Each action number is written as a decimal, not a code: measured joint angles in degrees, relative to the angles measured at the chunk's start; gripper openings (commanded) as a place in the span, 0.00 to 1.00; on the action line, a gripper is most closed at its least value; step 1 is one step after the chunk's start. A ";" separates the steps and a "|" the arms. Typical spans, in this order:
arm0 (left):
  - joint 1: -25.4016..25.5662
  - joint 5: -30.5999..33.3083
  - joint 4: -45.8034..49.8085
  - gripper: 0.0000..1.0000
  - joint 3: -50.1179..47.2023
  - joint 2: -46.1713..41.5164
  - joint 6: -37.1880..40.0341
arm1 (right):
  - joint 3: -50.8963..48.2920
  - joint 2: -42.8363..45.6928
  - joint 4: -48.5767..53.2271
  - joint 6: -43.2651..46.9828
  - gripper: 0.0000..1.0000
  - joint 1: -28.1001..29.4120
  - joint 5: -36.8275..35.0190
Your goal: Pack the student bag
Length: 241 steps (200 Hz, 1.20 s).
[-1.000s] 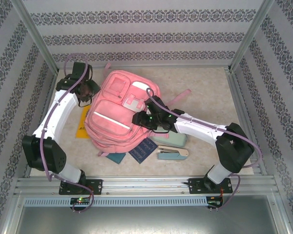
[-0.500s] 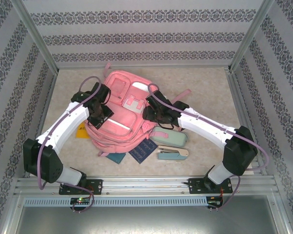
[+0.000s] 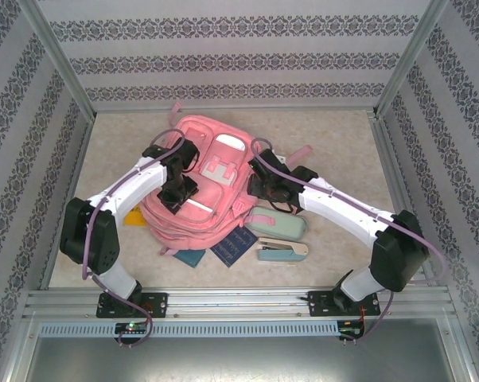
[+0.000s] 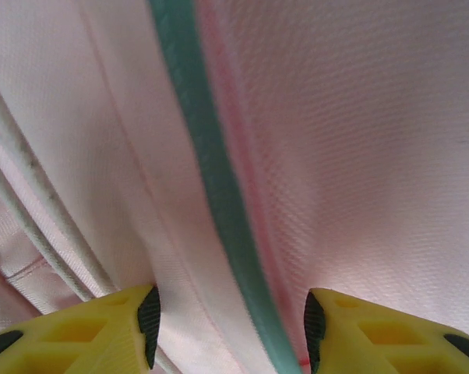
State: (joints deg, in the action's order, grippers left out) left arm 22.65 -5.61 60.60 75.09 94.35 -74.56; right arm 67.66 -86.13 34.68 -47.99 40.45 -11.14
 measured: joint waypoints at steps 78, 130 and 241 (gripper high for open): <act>0.11 -0.57 -2.67 0.00 -3.28 -0.87 -1.92 | -2.21 1.01 -2.43 2.01 0.44 -2.10 0.48; -1.92 -0.22 -0.74 0.00 2.54 -1.14 -0.83 | -9.40 4.26 -14.34 16.83 0.43 -4.42 11.69; -6.75 -6.43 -4.94 0.00 4.00 -8.09 1.51 | -27.39 8.07 -41.99 37.92 0.36 0.20 23.23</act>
State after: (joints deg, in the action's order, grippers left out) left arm 15.90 -12.03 55.66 79.09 86.26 -73.06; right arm 40.27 -78.06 -7.31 -10.07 40.64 12.10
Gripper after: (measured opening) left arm 0.050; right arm 0.367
